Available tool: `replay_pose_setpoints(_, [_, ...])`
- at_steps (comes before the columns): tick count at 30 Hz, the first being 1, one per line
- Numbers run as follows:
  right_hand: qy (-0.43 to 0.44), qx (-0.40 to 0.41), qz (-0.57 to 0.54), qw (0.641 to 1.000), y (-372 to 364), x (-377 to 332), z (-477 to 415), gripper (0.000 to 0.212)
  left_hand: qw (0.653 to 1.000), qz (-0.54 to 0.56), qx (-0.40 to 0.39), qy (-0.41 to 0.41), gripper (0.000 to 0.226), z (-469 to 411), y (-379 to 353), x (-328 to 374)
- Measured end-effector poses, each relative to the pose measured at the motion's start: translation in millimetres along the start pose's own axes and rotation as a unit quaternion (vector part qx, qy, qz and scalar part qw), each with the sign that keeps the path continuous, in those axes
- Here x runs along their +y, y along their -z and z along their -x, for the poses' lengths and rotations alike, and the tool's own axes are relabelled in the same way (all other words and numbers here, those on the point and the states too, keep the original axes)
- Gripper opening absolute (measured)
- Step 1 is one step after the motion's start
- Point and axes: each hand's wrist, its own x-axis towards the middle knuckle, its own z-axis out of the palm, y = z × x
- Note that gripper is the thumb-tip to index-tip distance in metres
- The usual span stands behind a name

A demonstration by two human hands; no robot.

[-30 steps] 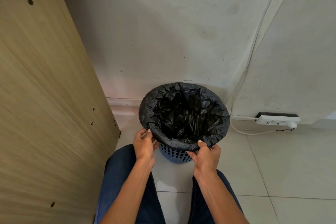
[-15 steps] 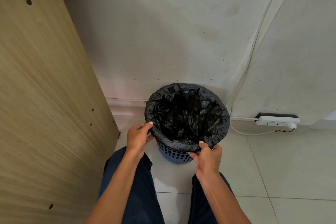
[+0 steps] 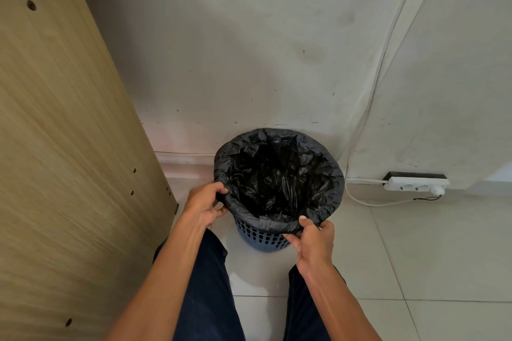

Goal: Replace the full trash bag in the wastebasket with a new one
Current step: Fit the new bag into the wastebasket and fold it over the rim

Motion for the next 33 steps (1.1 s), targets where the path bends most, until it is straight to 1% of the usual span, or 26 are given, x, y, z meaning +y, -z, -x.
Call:
replay_pose_setpoints(4, [-0.007,0.002,-0.006,1.0,-4,0,3,0.022,0.999,-0.007,-0.036,0.025,0.022,-2,3,6])
replay_pose_setpoints(6, [-0.015,0.003,-0.013,1.0,-8,5,8,0.024,0.999,-0.008,-0.042,0.031,0.021,-6,5,11])
replay_pose_setpoints(10, [-0.019,0.009,-0.027,0.999,-16,14,17,0.027,0.999,-0.008,-0.048,0.014,0.022,-13,-2,21])
replay_pose_setpoints(14, [-0.019,0.003,-0.03,0.999,-18,15,20,0.025,0.997,-0.034,-0.066,-0.011,0.034,-15,-7,25])
replay_pose_setpoints(19, [-0.016,-0.011,-0.053,0.998,-19,20,23,0.027,0.994,-0.004,-0.1,0.041,0.018,-28,5,23])
replay_pose_setpoints(21, [-0.02,-0.018,-0.066,0.997,-20,23,25,0.028,0.992,0.023,-0.117,0.042,0.019,-33,10,21])
replay_pose_setpoints(23, [-0.028,-0.024,-0.085,0.996,-22,25,26,0.03,0.99,0.058,-0.129,0.022,0.025,-36,14,18])
replay_pose_setpoints(24, [-0.031,-0.028,-0.095,0.995,-23,27,27,0.032,0.989,0.077,-0.129,0.008,0.029,-37,16,16])
replay_pose_setpoints(26, [-0.031,-0.04,-0.109,0.993,-23,29,29,0.036,0.988,0.109,-0.106,-0.018,0.032,-38,17,11])
replay_pose_setpoints(28, [-0.031,-0.047,-0.111,0.992,-21,29,29,0.037,0.988,0.127,-0.076,-0.034,0.022,-36,15,3])
replay_pose_setpoints(30, [-0.037,-0.057,-0.114,0.991,-19,28,28,0.039,0.991,0.107,-0.055,-0.053,0.013,-32,12,-2])
replay_pose_setpoints(33, [-0.045,-0.073,-0.109,0.99,-17,25,29,0.04,0.996,0.067,-0.026,-0.056,0.016,-29,10,-7])
